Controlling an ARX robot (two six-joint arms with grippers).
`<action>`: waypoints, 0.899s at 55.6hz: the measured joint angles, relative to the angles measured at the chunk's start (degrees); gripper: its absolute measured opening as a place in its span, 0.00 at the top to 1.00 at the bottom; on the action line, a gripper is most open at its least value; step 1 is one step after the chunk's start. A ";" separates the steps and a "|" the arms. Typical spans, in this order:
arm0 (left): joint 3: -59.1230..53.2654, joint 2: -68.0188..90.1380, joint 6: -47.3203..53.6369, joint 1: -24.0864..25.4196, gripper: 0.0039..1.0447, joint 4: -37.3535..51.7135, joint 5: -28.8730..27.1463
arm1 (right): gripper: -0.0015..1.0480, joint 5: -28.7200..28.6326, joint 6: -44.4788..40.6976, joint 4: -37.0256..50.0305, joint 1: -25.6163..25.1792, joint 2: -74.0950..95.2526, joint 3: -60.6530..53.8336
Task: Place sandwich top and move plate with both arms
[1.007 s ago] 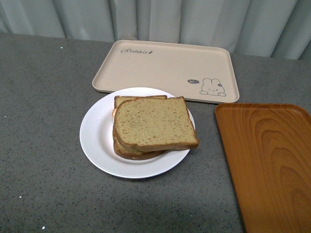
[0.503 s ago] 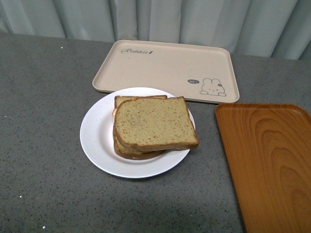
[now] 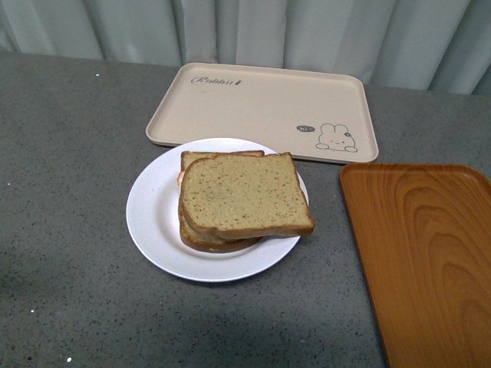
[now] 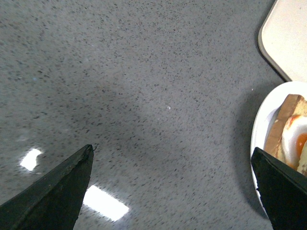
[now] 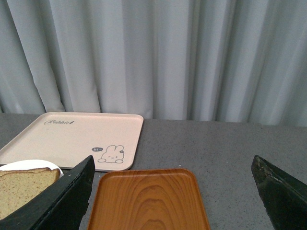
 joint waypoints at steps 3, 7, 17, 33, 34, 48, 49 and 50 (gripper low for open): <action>0.83 3.10 -1.44 -0.59 0.06 1.73 -0.74 | 0.09 0.00 0.00 0.00 0.00 0.00 0.00; 2.45 9.05 -3.82 -1.86 0.06 4.79 -1.68 | 0.09 0.00 0.00 0.00 0.00 0.00 0.00; 4.66 18.60 -7.30 -5.09 0.06 10.75 -0.07 | 0.09 0.00 0.00 0.00 0.00 0.00 0.00; 9.03 27.85 -10.43 -9.84 0.06 14.34 1.18 | 0.09 0.00 0.00 0.00 0.00 0.00 0.00; 9.22 28.15 -10.73 -10.08 0.06 14.40 1.38 | 0.09 0.00 0.00 0.00 0.00 0.00 0.00; 11.43 31.08 -12.35 -13.38 0.06 15.56 3.54 | 0.09 0.00 0.00 0.00 0.00 0.00 0.00; 11.69 31.26 -12.61 -13.81 0.06 15.78 4.02 | 0.09 0.00 0.00 0.00 0.00 0.00 0.00; 11.93 31.41 -12.92 -14.10 0.06 15.74 4.13 | 0.09 0.00 0.00 0.00 0.00 0.00 0.00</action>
